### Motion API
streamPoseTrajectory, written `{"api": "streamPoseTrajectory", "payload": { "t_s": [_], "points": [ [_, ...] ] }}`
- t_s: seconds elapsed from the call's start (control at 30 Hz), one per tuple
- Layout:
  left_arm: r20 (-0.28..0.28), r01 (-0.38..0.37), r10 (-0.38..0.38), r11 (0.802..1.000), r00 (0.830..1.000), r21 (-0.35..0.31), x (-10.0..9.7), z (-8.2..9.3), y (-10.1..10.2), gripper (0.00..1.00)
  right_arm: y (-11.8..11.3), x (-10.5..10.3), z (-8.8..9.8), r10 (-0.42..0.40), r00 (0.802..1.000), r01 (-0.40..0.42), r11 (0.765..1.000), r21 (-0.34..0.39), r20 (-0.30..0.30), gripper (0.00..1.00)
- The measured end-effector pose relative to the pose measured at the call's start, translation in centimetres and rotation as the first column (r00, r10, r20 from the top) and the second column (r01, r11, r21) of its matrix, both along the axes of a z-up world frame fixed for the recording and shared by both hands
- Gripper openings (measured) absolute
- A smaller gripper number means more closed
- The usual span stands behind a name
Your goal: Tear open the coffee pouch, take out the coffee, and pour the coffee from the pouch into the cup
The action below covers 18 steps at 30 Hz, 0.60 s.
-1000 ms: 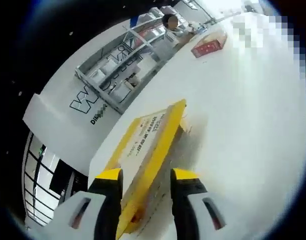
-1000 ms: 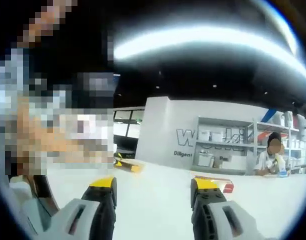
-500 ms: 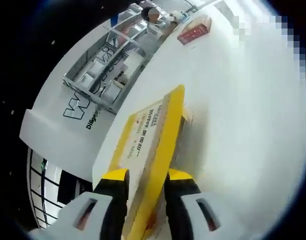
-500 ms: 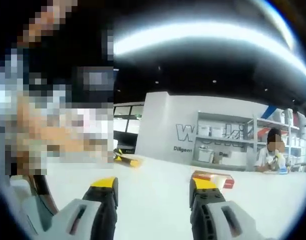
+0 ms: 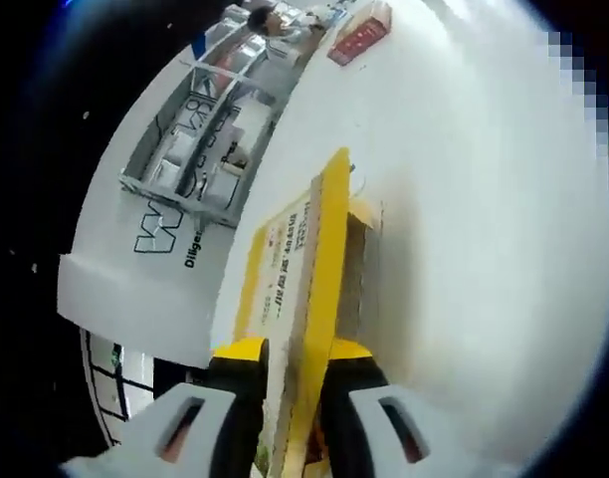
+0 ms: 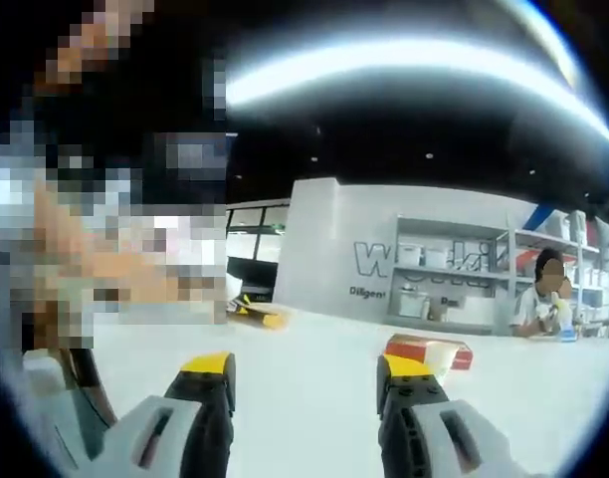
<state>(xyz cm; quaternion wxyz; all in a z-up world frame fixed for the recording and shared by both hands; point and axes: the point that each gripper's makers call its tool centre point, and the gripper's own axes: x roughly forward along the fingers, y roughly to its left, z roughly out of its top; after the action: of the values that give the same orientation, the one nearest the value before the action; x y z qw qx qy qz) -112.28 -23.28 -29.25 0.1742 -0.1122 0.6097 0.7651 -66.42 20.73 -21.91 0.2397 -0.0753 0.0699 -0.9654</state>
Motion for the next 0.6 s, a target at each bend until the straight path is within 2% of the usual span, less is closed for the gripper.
{"api": "streamPoseTrajectory", "payload": {
  "t_s": [0.07, 0.13, 0.2, 0.3, 0.37, 0.4, 0.47, 0.5, 0.57, 0.6],
  "points": [
    [-0.001, 0.0, 0.0, 0.999, 1.0, -0.051, 0.1, -0.2, 0.3, 0.17, 0.0, 0.0, -0.1, 0.001, 1.0, -0.001, 1.0, 0.001, 0.003, 0.57],
    [-0.005, -0.001, 0.0, 0.997, 1.0, -0.071, 0.2, -0.1, 0.7, 0.09, 0.1, -0.1, -0.2, 0.001, 1.0, -0.001, 1.0, 0.002, 0.004, 0.57],
    [-0.022, -0.001, -0.001, 0.995, 1.0, -0.098, 0.1, 0.2, 0.8, 0.06, 0.2, 0.0, -0.2, -0.001, 1.0, 0.001, 1.0, 0.004, 0.004, 0.57],
    [-0.019, -0.012, 0.011, 0.996, 1.0, -0.087, 0.1, 0.4, 0.9, 0.06, 0.6, 0.0, -0.1, -0.009, 1.0, 0.009, 1.0, 0.002, 0.004, 0.57],
    [-0.009, -0.024, 0.024, 0.998, 1.0, -0.051, 0.2, 0.5, 1.0, 0.05, 0.7, -0.1, -0.2, -0.012, 1.0, 0.012, 1.0, 0.001, 0.005, 0.57],
    [-0.004, -0.048, 0.048, 0.999, 0.999, 0.0, 0.2, 0.6, 0.9, 0.05, 0.8, -0.1, -0.3, -0.011, 1.0, 0.011, 1.0, -0.001, 0.007, 0.57],
    [0.014, -0.098, 0.098, 0.991, 0.995, 0.093, 0.3, 1.0, 0.8, 0.05, 0.6, -0.2, -0.4, -0.006, 1.0, 0.006, 1.0, -0.006, 0.01, 0.57],
    [0.015, -0.103, 0.102, 0.988, 0.995, 0.119, 0.3, 1.3, 0.8, 0.05, 0.4, -0.3, -0.5, -0.002, 1.0, 0.002, 1.0, -0.006, 0.013, 0.57],
    [-0.001, -0.11, 0.112, 0.98, 0.994, 0.163, 0.4, 2.2, 0.7, 0.05, 0.0, -0.5, -0.8, 0.007, 1.0, -0.007, 1.0, 0.0, 0.021, 0.57],
    [-0.008, -0.123, 0.128, 0.969, 0.992, 0.212, 0.3, 2.4, 0.4, 0.04, -0.1, -0.6, -0.9, 0.01, 1.0, -0.01, 1.0, 0.001, 0.024, 0.57]
  ]
}}
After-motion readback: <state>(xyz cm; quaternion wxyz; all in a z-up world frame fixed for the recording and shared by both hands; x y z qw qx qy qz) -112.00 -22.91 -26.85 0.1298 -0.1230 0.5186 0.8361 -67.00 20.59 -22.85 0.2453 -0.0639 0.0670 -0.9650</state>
